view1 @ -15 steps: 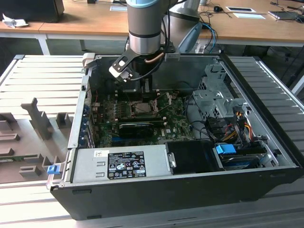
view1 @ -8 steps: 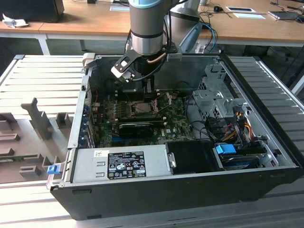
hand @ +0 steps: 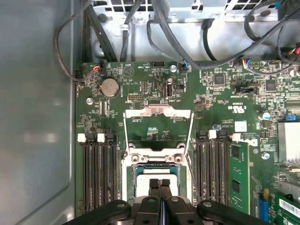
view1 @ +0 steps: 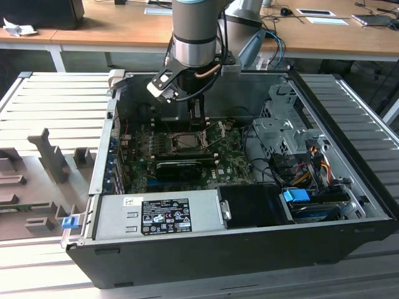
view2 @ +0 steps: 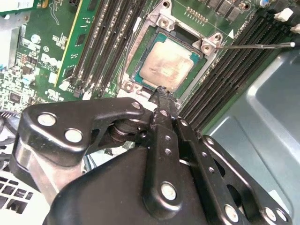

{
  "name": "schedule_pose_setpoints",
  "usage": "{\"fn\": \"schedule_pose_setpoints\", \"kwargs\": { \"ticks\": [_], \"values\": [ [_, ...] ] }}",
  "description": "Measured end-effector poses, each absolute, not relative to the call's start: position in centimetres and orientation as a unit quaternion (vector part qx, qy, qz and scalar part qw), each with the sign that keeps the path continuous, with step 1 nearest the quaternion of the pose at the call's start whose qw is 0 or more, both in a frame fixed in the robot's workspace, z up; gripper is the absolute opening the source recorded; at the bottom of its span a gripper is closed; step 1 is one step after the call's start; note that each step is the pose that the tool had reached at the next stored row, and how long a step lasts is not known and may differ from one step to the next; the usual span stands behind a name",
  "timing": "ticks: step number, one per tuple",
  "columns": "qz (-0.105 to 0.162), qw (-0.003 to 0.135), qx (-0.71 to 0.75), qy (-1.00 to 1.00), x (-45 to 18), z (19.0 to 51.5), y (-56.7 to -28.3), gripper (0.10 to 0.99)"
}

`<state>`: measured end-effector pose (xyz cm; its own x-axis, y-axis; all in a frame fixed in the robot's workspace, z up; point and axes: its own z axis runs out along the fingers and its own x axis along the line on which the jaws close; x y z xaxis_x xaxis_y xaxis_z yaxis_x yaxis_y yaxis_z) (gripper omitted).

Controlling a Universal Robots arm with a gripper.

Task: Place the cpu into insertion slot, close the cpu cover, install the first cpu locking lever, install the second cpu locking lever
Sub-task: 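Close the cpu cover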

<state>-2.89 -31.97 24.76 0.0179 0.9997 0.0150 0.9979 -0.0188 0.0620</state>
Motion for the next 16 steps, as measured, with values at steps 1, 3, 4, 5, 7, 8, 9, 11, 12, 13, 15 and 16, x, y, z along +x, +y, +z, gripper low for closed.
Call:
{"fn": "schedule_pose_setpoints", "kwargs": {
  "ticks": [1, 3, 4, 5, 7, 8, 9, 11, 12, 13, 15, 16],
  "values": [
    [0.027, 0.017, 0.713, 0.700, -2.9, 25.1, -32.0, 0.106],
    [0.027, 0.017, 0.713, 0.700, -2.9, 25.5, -32.0, 0.106],
    [0.027, 0.017, 0.713, 0.700, -2.9, 25.5, -32.0, 0.106],
    [0.027, 0.017, 0.713, 0.700, -2.9, 25.5, -32.0, 0.106],
    [0.027, 0.017, 0.713, 0.700, -2.8, 25.5, -32.0, 0.106],
    [0.027, 0.017, 0.713, 0.700, -2.6, 25.5, -32.0, 0.106],
    [0.027, 0.017, 0.713, 0.700, -2.4, 25.5, -32.0, 0.106],
    [0.027, 0.017, 0.713, 0.700, -2.1, 25.5, -32.0, 0.106],
    [0.027, 0.017, 0.713, 0.700, -2.0, 25.5, -32.0, 0.106],
    [0.027, 0.017, 0.713, 0.700, -1.9, 25.5, -32.0, 0.106],
    [0.026, 0.017, 0.713, 0.700, -1.5, 25.5, -32.0, 0.106],
    [0.026, 0.017, 0.713, 0.700, -1.4, 25.5, -32.0, 0.106]
  ]
}}
